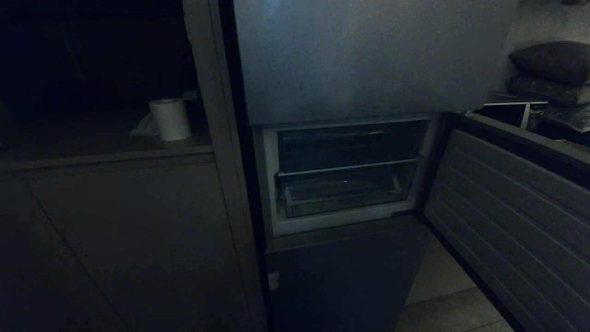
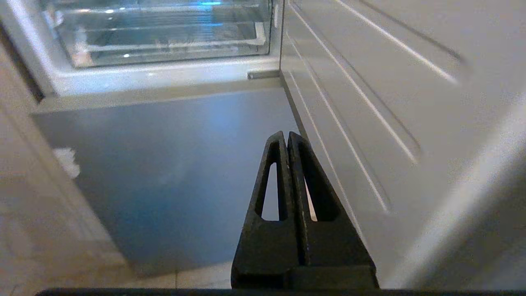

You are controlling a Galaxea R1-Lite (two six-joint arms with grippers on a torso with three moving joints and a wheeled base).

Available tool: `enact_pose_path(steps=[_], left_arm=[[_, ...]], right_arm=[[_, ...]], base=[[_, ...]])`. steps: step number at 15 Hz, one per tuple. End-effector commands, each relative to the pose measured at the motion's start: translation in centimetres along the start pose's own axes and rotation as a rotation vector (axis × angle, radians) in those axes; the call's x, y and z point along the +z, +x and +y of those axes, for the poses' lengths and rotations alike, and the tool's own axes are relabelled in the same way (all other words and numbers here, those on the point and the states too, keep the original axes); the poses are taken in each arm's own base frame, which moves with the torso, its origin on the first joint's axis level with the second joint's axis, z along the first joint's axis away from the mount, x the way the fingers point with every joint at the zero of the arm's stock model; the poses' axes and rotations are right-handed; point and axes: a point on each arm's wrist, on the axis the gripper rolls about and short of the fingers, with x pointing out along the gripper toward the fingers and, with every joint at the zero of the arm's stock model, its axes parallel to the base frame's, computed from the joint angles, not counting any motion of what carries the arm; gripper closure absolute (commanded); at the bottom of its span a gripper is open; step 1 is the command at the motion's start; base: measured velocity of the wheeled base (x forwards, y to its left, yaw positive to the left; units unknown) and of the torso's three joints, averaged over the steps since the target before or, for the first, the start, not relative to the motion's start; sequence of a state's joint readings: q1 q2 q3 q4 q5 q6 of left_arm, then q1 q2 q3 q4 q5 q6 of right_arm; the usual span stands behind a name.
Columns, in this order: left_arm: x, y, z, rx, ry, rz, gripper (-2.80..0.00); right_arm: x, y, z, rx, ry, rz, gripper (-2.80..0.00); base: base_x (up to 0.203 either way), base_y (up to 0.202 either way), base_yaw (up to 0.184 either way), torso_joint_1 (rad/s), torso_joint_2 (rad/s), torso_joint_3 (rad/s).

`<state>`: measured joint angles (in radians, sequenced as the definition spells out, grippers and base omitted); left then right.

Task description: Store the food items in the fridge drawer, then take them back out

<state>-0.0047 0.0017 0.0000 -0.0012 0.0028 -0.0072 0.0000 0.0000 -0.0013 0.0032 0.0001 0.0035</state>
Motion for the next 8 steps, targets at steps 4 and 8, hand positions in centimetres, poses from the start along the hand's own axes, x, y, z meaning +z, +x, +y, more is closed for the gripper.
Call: enact_pose_path(steps=[4, 8], left_arm=[[0.0, 0.0, 0.0, 0.0, 0.0, -0.001, 0.0], [0.0, 0.0, 0.0, 0.0, 0.001, -0.001, 0.0]], right_arm=[[-0.03, 0.01, 0.0, 0.001, 0.0, 0.001, 0.0], [0.01, 0.0, 0.0, 0.001, 0.0, 0.0, 0.0]], base=[[0.182, 0.0, -0.001, 0.006, 0.0, 0.004], [0.0, 0.0, 0.0, 0.0, 0.0, 0.0]])
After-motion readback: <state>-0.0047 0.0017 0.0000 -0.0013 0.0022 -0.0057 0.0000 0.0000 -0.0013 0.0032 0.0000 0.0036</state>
